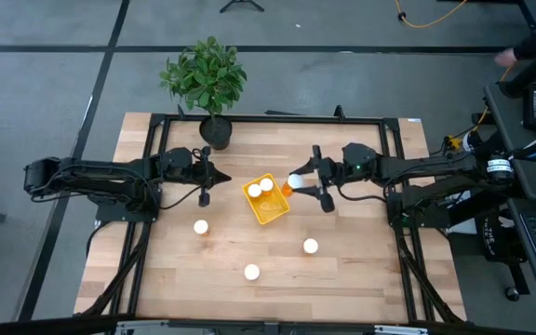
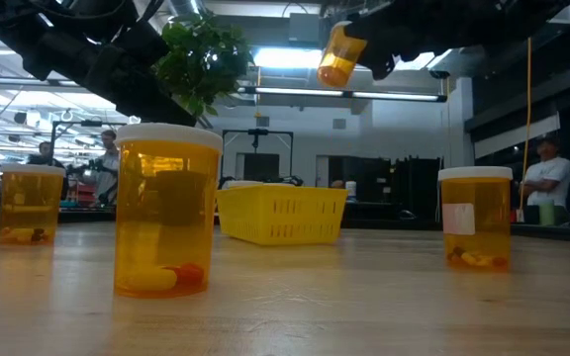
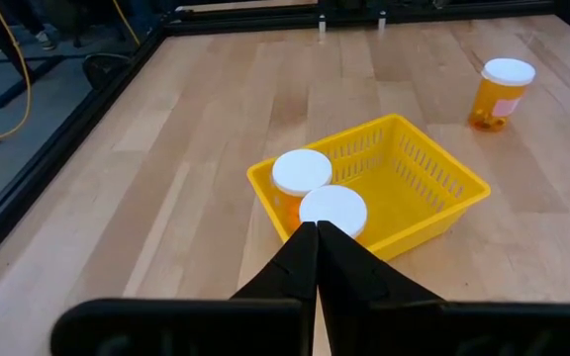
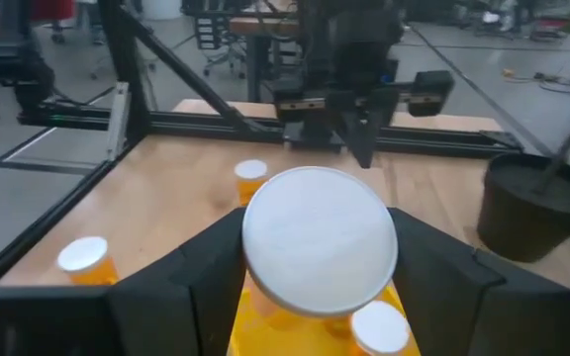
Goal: Pick and place pill bottles into a basket
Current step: Put the pill bottle into the bin, then put the top left pill bottle into the bin
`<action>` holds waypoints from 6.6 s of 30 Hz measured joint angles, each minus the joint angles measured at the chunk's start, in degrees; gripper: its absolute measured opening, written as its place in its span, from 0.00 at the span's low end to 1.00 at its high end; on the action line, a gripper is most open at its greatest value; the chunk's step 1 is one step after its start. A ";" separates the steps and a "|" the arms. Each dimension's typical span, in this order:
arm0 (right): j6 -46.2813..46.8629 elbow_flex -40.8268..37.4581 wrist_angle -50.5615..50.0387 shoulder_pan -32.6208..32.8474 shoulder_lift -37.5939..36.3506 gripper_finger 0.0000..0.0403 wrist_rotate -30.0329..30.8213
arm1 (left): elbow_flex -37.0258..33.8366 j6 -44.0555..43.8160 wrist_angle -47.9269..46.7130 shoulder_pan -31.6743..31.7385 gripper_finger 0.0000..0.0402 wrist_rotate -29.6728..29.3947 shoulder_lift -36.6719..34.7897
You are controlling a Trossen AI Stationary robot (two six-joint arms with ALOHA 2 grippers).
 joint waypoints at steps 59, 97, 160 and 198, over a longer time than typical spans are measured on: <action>-1.17 10.16 0.38 7.90 31.05 0.56 23.48 | -0.01 -1.19 -2.73 0.02 0.01 -0.13 0.01; -2.57 10.14 -1.87 6.02 32.46 0.56 22.26 | -0.01 -1.97 -2.73 0.01 0.01 -0.22 0.01; -3.63 10.12 -3.56 5.64 32.44 0.56 22.44 | -0.01 -2.40 -2.58 0.02 0.01 -0.22 0.01; -4.14 10.14 -5.60 6.29 24.34 0.76 23.85 | -0.01 -1.10 -2.50 -0.22 0.02 -0.09 -0.01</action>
